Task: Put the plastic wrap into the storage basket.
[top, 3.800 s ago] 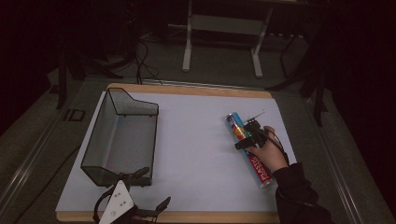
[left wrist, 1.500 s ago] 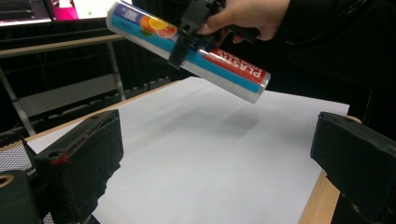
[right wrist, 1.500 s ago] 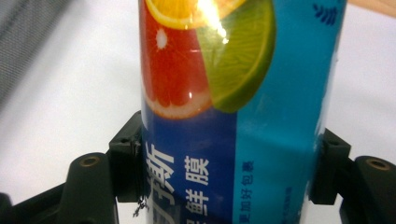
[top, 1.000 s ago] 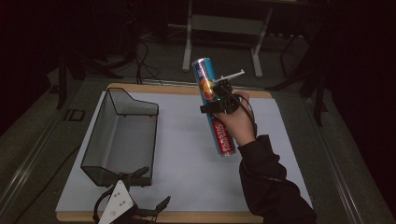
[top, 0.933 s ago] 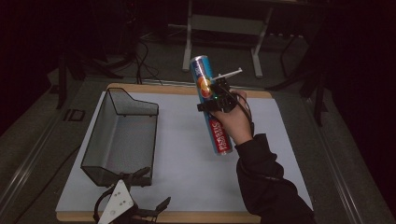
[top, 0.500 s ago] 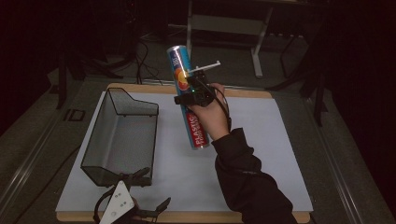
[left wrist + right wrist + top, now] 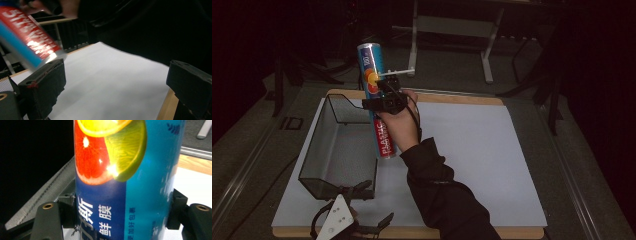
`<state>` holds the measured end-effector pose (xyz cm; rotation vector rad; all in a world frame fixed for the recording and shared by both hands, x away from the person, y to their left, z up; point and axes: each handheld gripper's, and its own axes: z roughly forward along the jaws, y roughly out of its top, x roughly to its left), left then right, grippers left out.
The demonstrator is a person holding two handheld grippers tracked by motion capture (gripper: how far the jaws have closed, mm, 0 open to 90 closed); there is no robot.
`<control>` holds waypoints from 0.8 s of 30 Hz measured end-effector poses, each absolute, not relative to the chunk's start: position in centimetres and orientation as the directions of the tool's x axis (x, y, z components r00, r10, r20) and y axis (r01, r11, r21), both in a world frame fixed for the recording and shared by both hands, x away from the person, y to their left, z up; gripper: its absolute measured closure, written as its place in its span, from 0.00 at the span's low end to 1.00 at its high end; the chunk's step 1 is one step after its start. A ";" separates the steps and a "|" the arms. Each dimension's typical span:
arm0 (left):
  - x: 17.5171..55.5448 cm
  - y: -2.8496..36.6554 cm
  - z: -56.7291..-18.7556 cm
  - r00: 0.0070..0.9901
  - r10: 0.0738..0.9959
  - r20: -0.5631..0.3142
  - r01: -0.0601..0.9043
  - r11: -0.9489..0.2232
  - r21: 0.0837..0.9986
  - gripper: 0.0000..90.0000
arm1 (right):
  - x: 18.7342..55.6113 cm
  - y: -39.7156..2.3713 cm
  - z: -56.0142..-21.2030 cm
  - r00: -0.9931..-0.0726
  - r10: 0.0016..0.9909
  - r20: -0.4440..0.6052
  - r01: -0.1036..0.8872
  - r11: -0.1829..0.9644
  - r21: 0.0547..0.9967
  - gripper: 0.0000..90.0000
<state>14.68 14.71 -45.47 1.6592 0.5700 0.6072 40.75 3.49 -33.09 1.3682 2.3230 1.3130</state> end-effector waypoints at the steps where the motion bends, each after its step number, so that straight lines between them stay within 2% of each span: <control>1: 14.7 14.7 -45.5 0.742 0.665 0.083 0.035 -0.163 0.986 0.03 | 40.8 3.8 -33.3 -0.572 0.765 0.296 0.646 0.198 0.737 0.35; 5: 14.7 14.7 -45.5 0.749 0.658 0.084 0.033 -0.163 0.986 0.03 | 40.9 4.9 -34.5 -0.562 0.758 0.332 0.665 0.175 0.726 0.35; 10: 14.8 14.9 -45.5 0.733 0.674 0.091 0.033 -0.170 0.985 0.03 | 40.7 6.0 -36.3 -0.595 0.725 0.347 0.654 0.185 0.734 0.35; 14: 14.8 15.0 -45.5 0.719 0.689 0.096 0.029 -0.168 0.985 0.03 | 40.5 6.6 -37.9 -0.601 0.691 0.402 0.662 0.149 0.734 0.35; 17: 14.9 15.1 -45.4 0.714 0.694 0.093 0.038 -0.171 0.985 0.03 | 40.0 7.0 -39.3 -0.609 0.683 0.403 0.648 0.137 0.749 0.35; 24: 14.9 15.1 -45.5 0.714 0.692 0.101 0.034 -0.178 0.983 0.03 | 39.5 7.9 -42.1 -0.576 0.687 0.442 0.706 0.146 0.693 0.35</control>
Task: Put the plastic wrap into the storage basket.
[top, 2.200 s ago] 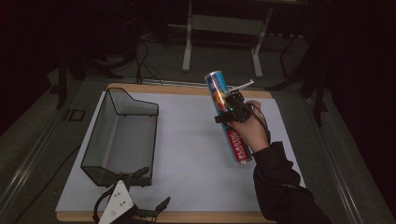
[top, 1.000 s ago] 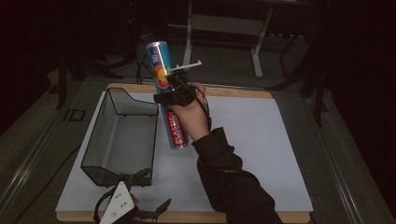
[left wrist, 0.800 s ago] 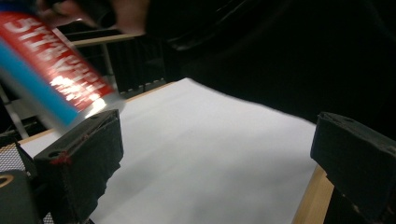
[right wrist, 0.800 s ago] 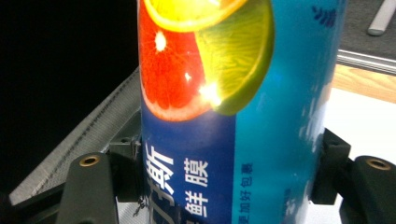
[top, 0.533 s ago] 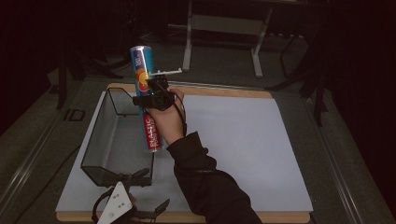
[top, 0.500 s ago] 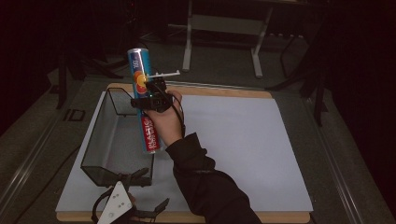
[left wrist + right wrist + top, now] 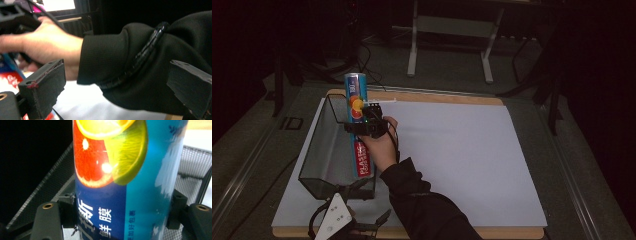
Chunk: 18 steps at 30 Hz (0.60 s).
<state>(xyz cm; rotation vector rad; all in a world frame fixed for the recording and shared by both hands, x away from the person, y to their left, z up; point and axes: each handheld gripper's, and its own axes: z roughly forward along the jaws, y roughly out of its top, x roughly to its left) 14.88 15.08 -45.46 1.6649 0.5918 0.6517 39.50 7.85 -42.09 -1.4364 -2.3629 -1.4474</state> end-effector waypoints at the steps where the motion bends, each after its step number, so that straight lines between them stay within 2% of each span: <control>1: 14.9 15.1 -45.5 0.714 0.692 0.101 0.034 -0.178 0.983 0.03 | 39.5 7.9 -42.1 -0.576 0.687 0.442 0.706 0.146 0.693 0.35; 5: 14.8 15.1 -45.4 0.714 0.693 0.106 0.024 -0.176 0.984 0.03 | 39.2 8.1 -43.3 -0.540 0.703 0.462 0.747 0.148 0.648 0.35; 9: 14.9 15.2 -45.4 0.710 0.697 0.100 0.033 -0.174 0.984 0.03 | 39.3 7.9 -44.8 -0.485 0.697 0.529 0.806 0.121 0.580 0.35; 18: 14.8 15.0 -45.5 0.713 0.694 0.100 0.034 -0.177 0.984 0.03 | 38.7 8.2 -45.5 -0.466 0.756 0.461 0.794 0.127 0.595 0.35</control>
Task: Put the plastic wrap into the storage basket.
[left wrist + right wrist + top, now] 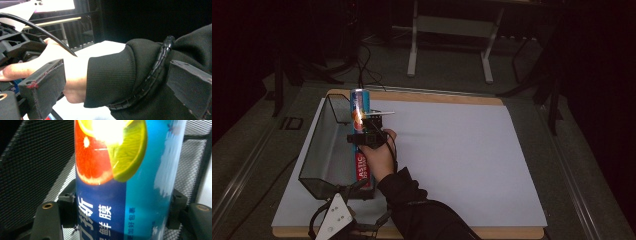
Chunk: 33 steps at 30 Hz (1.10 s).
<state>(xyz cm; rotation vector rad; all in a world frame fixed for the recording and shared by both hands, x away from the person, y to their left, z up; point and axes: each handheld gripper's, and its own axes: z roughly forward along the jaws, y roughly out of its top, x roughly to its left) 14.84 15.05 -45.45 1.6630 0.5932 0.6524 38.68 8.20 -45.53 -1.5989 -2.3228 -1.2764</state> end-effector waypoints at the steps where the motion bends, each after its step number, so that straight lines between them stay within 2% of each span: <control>1: 14.9 15.1 -45.4 0.714 0.693 0.100 0.033 -0.175 0.984 0.03 | 38.6 8.3 -45.8 -0.460 0.764 0.451 0.791 0.123 0.599 0.34; 16: 14.8 15.1 -45.4 0.717 0.691 0.093 0.036 -0.169 0.985 0.03 | 40.1 9.3 -47.4 -0.406 0.815 0.413 0.829 0.138 0.542 0.33; 26: 15.0 15.1 -45.5 0.720 0.689 0.081 0.051 -0.170 0.984 0.03 | 40.1 9.8 -47.6 -0.425 0.824 0.375 0.820 0.174 0.546 0.32; 30: 15.0 15.1 -45.5 0.720 0.690 0.079 0.053 -0.167 0.985 0.03 | 40.1 9.9 -47.3 -0.480 0.821 0.309 0.779 0.236 0.581 0.28; 33: 15.0 15.1 -45.5 0.719 0.691 0.079 0.052 -0.166 0.985 0.03 | 40.1 9.5 -47.1 -0.512 0.803 0.305 0.757 0.255 0.602 0.23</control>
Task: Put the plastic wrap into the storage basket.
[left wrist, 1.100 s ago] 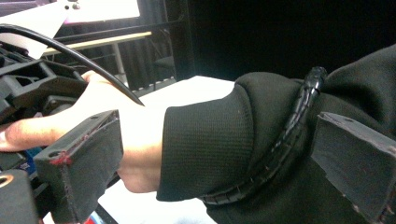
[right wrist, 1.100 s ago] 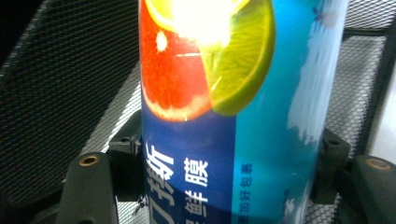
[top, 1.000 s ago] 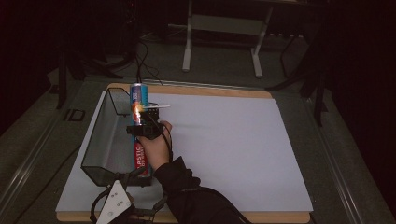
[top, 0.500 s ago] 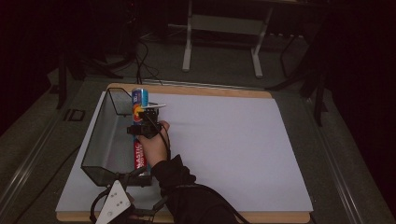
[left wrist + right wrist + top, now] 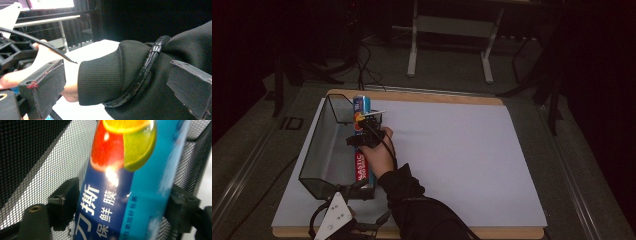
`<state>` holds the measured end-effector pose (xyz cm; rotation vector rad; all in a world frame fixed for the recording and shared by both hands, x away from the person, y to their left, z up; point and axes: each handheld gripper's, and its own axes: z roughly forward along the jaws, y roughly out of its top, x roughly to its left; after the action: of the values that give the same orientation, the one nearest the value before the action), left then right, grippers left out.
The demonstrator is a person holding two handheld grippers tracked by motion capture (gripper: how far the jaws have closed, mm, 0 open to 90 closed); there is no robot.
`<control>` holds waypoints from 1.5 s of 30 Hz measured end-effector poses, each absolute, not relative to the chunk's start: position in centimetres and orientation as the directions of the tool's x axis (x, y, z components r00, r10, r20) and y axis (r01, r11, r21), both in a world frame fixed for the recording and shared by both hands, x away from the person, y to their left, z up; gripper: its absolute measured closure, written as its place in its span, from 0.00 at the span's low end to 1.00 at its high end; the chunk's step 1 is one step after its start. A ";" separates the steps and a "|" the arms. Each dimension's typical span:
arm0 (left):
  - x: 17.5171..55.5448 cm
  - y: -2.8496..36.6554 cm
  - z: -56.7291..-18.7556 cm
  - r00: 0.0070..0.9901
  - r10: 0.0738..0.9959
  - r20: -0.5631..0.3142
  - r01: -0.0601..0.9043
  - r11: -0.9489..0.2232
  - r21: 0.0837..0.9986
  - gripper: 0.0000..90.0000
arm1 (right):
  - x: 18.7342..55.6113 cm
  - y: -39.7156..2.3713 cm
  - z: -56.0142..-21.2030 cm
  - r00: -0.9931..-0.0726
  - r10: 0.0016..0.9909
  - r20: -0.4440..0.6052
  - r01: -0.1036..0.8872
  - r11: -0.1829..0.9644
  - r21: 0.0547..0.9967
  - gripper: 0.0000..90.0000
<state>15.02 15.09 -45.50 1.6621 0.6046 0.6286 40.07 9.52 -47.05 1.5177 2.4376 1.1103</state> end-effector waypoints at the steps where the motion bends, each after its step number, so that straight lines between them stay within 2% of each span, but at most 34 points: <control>1: 15.0 15.1 -45.5 0.719 0.690 0.079 0.052 -0.167 0.985 0.03 | 40.0 9.4 -46.9 -0.517 0.798 0.309 0.752 0.251 0.610 0.21; 4: 15.0 15.1 -45.5 0.719 0.691 0.080 0.048 -0.164 0.985 0.03 | 40.0 8.9 -46.1 -0.549 0.786 0.283 0.717 0.269 0.644 0.18; 5: 15.0 15.1 -45.5 0.719 0.691 0.079 0.049 -0.164 0.985 0.03 | 39.8 8.5 -45.7 -0.578 0.778 0.246 0.684 0.297 0.666 0.14; 12: 15.0 15.0 -45.5 0.718 0.691 0.084 0.047 -0.168 0.985 0.03 | 39.1 6.8 -43.8 -0.662 0.721 0.202 0.582 0.326 0.745 0.15; 20: 14.9 14.8 -45.5 0.724 0.684 0.083 0.047 -0.169 0.985 0.03 | 38.0 4.3 -42.4 -0.705 0.686 0.182 0.532 0.341 0.775 0.15; 45: 15.1 14.5 -45.6 0.722 0.687 0.080 0.055 -0.173 0.983 0.03 | 34.6 -3.3 -42.7 -0.743 0.650 0.160 0.496 0.374 0.784 0.15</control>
<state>15.12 14.53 -45.64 1.6709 0.6028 0.6250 34.61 -3.29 -42.65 1.0345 2.4535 1.3062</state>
